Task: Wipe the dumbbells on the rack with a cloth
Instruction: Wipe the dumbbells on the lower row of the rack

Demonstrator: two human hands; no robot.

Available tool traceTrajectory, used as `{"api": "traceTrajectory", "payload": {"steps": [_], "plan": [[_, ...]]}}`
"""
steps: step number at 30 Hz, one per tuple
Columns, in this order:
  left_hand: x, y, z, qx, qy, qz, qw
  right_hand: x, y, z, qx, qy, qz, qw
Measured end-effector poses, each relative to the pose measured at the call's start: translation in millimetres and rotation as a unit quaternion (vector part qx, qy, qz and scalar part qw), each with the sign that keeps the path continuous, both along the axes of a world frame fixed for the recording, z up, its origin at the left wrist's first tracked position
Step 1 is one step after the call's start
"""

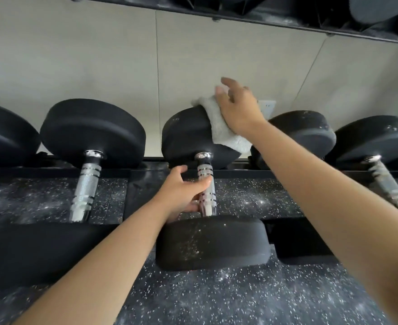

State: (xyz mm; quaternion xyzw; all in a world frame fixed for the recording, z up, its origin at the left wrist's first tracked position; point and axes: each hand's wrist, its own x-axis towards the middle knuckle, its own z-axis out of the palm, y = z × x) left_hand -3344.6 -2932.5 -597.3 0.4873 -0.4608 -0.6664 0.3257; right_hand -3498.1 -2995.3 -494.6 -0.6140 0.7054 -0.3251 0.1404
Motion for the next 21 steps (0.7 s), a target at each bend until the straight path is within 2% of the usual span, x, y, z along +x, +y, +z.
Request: {"api": "traceTrajectory", "payload": {"steps": [3, 4, 8, 11, 13, 15, 17, 19, 21], "plan": [[-0.7, -2.4, -2.6, 0.006, 0.008, -0.043, 0.999, 16.1, 1.8, -6.4, -0.02, 0.065, 0.007, 0.998], [-0.9, -2.7, -2.6, 0.003, 0.013, -0.054, 0.998, 16.7, 1.6, -6.7, -0.034, 0.046, 0.009, 0.998], [-1.5, -2.8, -6.0, 0.004, 0.033, -0.062, 0.998, -4.8, 1.5, -19.1, -0.065, -0.157, 0.023, 0.985], [-1.4, -2.6, -8.2, -0.002, 0.032, -0.062, 0.998, -26.3, 6.3, -35.5, -0.014, -0.31, -0.004, 0.951], [-1.5, -2.4, -7.4, -0.012, 0.036, -0.065, 0.997, -31.8, 7.3, -41.2, 0.017, -0.342, -0.016, 0.94], [-3.0, -2.7, -7.5, -0.016, 0.033, -0.063, 0.997, -30.1, 4.9, -36.0, 0.004, -0.302, 0.006, 0.953], [-3.4, -2.6, -7.2, -0.022, 0.023, -0.062, 0.998, -15.4, 4.6, -20.1, -0.01, -0.223, 0.061, 0.973], [-2.0, -2.5, -6.0, -0.031, 0.013, -0.066, 0.997, 5.0, 1.0, -4.1, -0.013, -0.029, 0.116, 0.993], [-1.0, -1.8, -5.2, -0.037, 0.009, -0.07, 0.997, 18.7, -0.3, 5.4, -0.01, 0.184, 0.157, 0.97]]}}
